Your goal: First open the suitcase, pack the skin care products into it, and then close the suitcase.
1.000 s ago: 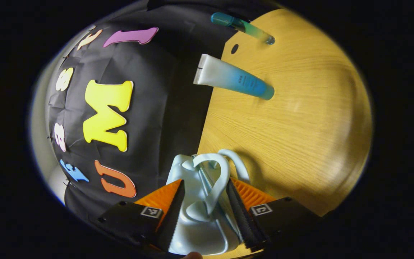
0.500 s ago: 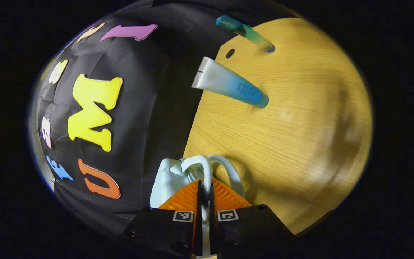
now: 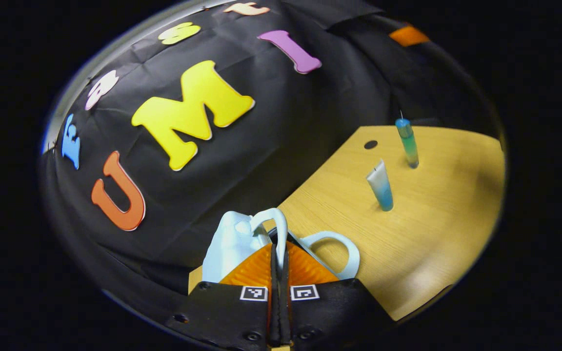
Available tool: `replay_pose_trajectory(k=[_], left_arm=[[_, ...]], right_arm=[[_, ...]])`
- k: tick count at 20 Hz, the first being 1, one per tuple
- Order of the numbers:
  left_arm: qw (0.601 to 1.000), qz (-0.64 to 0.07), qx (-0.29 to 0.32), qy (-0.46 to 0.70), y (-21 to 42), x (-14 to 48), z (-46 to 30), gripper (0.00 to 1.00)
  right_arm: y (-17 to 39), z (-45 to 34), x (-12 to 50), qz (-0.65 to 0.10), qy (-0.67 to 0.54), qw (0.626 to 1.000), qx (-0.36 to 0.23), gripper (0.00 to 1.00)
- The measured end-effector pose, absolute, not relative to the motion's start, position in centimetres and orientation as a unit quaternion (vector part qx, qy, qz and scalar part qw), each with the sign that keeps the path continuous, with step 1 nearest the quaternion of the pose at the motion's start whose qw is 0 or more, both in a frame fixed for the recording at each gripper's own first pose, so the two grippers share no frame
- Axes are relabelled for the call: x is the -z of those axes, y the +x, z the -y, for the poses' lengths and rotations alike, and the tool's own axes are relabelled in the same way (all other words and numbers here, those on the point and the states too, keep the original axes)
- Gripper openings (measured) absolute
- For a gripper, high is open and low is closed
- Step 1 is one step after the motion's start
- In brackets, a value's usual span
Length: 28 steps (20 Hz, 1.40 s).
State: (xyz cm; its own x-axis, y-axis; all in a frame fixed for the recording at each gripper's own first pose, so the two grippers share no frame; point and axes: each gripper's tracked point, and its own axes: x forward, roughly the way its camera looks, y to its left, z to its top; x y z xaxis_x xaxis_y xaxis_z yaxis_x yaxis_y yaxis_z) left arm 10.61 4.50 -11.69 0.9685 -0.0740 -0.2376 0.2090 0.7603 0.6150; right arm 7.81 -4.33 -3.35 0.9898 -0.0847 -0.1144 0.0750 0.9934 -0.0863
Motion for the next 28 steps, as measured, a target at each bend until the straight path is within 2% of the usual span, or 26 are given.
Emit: replay_pose_trajectory(k=[6, 13, 17, 20, 24, 28], left_arm=[[0.977, -0.056, 0.062, 0.196, 8.4, 4.0, -14.1, 0.03], [0.986, -0.006, 0.052, 0.157, 7.4, 1.8, -27.0, 0.03], [0.984, -0.007, 0.037, 0.173, 8.3, 3.4, -33.3, 0.03], [0.985, -0.023, 0.001, 0.172, 9.4, 6.0, -38.8, 0.03], [0.989, -0.08, -0.036, 0.117, 10.7, 12.5, -45.2, 0.03], [0.989, -0.129, -0.051, 0.055, 11.4, 19.2, -48.1, 0.03]], right_arm=[[5.8, -3.9, 1.7, -0.042, -0.053, 0.997, 0.032, 0.8], [4.1, -12.4, 1.1, -0.044, -0.055, 0.997, 0.019, 0.8], [2.7, -15.1, 0.8, -0.041, -0.067, 0.997, 0.015, 0.79], [2.2, -15.8, 0.6, -0.041, -0.074, 0.996, 0.019, 0.8], [1.6, -16.2, 0.0, -0.036, -0.088, 0.995, 0.023, 0.79], [1.9, -16.3, 0.5, -0.049, -0.094, 0.994, 0.028, 0.8]])
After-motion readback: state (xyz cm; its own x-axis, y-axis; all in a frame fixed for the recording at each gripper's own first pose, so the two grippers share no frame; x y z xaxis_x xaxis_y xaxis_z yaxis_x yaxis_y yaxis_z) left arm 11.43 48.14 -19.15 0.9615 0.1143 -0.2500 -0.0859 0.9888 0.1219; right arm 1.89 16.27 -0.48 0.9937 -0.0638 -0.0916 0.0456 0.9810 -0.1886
